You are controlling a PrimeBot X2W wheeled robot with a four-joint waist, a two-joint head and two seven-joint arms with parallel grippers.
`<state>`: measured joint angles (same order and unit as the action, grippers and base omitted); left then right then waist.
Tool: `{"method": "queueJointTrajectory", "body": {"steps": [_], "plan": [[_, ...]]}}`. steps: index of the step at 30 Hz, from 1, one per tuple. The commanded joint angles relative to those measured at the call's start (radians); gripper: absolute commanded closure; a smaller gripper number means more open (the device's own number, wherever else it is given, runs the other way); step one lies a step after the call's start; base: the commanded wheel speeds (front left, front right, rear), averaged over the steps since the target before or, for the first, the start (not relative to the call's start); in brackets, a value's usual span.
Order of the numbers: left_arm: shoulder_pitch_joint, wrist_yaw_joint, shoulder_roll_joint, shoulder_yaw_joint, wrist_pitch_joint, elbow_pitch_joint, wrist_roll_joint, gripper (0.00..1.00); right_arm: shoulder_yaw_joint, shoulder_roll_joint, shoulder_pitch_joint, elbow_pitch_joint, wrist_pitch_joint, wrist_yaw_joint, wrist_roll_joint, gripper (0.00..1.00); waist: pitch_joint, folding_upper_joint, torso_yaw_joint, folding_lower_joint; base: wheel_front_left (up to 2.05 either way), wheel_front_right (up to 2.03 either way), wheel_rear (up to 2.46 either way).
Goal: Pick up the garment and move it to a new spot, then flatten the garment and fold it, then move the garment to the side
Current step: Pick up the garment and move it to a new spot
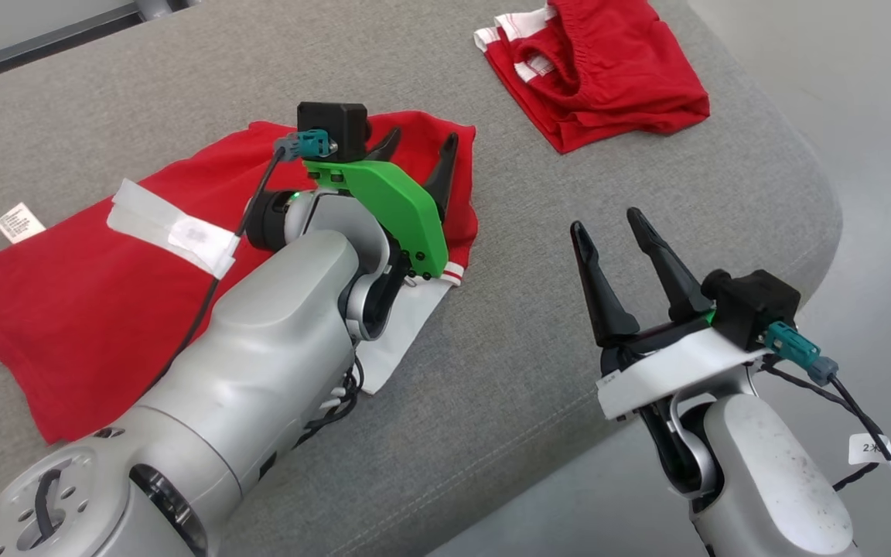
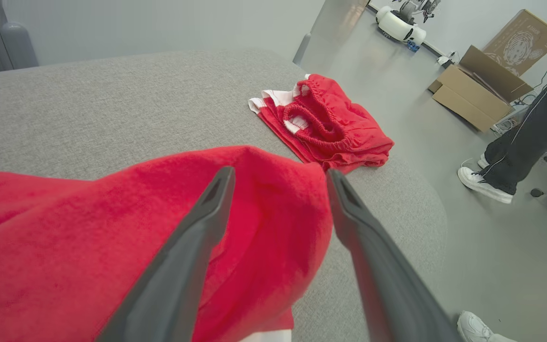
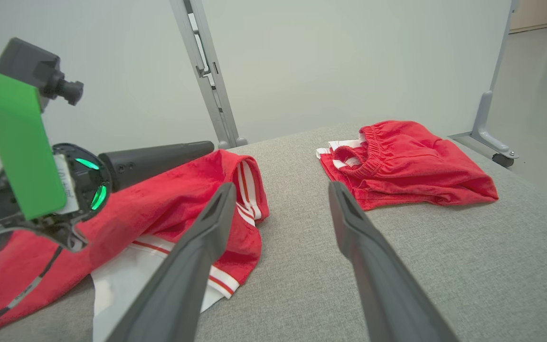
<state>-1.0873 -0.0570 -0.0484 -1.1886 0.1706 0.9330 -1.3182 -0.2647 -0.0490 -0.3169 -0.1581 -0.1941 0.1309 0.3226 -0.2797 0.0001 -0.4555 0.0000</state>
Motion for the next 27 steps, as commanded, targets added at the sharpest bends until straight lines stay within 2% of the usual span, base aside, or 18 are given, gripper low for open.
{"method": "queueJointTrajectory", "body": {"steps": [1, 8, 14, 19, 27], "plan": [[-0.016, 0.008, -0.004, -0.007, 0.010, -0.011, -0.005, 0.00, 0.010, -0.001, 0.006, -0.002, -0.001, 0.000, -0.010, 0.00, 0.013, -0.0001, 0.038, 0.0000, 0.00, 0.00, 0.00], [-0.011, 0.028, -0.004, -0.047, 0.064, -0.070, 0.018, 0.00, 0.103, -0.002, 0.043, 0.018, 0.023, 0.000, -0.066, 0.00, 0.061, -0.0001, 0.174, 0.0000, 0.00, 0.00, 0.00], [0.046, 0.015, -0.007, -0.025, 0.094, -0.055, 0.063, 0.00, 0.183, -0.002, 0.101, 0.052, 0.051, 0.000, -0.099, 0.00, 0.113, -0.0001, 0.293, 0.0000, 0.00, 0.00, 0.00], [0.144, -0.009, -0.059, 0.129, 0.094, -0.124, 0.174, 0.00, 0.236, -0.002, 0.147, 0.088, 0.073, 0.000, -0.121, 0.00, 0.148, -0.0001, 0.374, 0.0000, 0.00, 0.00, 0.00], [0.408, -0.065, -0.164, 0.353, 0.094, -0.345, 0.381, 0.00, 0.270, -0.002, 0.200, 0.117, 0.095, 0.000, -0.112, 0.00, 0.192, -0.0001, 0.462, 0.0000, 0.00, 0.00, 0.00]]}}
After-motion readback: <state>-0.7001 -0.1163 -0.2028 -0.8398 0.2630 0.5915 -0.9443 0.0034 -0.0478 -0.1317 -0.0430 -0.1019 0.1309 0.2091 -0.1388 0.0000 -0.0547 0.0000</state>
